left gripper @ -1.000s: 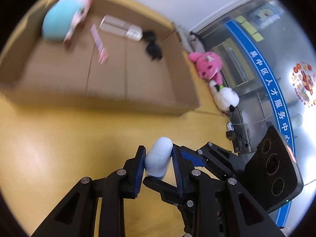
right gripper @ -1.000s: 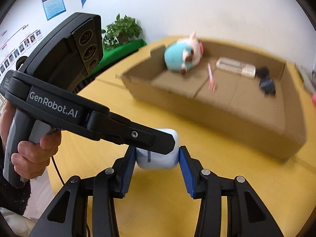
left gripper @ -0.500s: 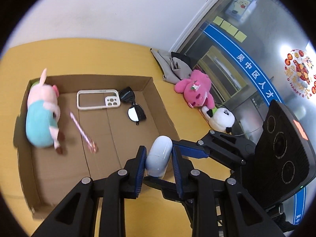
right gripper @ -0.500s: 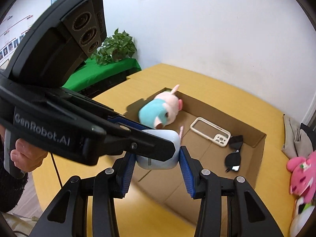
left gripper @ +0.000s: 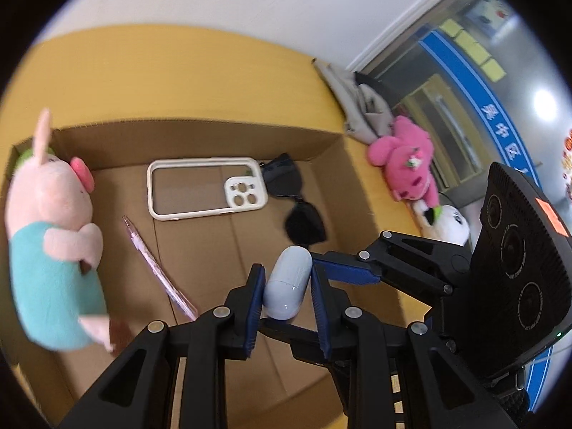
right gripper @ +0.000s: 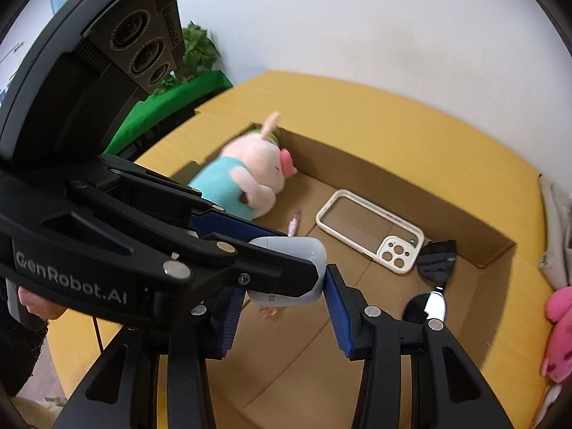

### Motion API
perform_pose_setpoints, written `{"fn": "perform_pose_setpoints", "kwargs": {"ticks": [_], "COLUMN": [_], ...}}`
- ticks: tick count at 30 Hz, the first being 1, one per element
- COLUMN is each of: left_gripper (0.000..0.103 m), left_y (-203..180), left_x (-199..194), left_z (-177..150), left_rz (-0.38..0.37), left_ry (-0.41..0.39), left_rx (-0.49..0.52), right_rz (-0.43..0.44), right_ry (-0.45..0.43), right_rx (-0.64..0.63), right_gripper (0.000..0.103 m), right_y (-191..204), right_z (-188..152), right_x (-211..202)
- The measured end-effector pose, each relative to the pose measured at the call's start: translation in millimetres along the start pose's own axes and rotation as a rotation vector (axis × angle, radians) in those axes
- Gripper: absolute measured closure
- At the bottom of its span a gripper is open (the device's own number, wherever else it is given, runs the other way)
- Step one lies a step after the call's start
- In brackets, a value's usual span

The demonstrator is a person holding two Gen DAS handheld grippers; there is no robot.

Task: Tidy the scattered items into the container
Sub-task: 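Lift the earbud case and lower it into the box, then open both grippers to release the earbud case in the box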

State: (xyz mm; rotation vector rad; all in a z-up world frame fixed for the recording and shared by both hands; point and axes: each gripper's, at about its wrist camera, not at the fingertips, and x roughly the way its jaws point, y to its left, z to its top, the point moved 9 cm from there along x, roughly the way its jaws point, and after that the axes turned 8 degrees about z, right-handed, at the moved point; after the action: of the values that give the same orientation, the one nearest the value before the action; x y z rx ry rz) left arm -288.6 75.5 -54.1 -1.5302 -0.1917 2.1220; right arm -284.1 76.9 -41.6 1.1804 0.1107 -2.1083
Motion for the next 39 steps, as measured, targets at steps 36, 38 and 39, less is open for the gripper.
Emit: {"fn": "perform_pose_setpoints", "kwargs": {"ticks": [36, 38, 39], "left_gripper": [0.072, 0.072, 0.072], "left_y": [52, 48, 46], "left_x": [84, 73, 64], "left_z": [5, 6, 5], "left_rz": [0.100, 0.115, 0.132], "left_ry": [0.072, 0.051, 0.032], "left_rx": [-0.087, -0.072, -0.064], "right_rz": [-0.044, -0.059, -0.063], "right_ry": [0.185, 0.170, 0.162], "right_rx": [0.065, 0.054, 0.052], "right_gripper": [0.052, 0.027, 0.022], "right_y": [-72, -70, -69], "right_z": [-35, -32, -30], "right_x": [100, 92, 88]}}
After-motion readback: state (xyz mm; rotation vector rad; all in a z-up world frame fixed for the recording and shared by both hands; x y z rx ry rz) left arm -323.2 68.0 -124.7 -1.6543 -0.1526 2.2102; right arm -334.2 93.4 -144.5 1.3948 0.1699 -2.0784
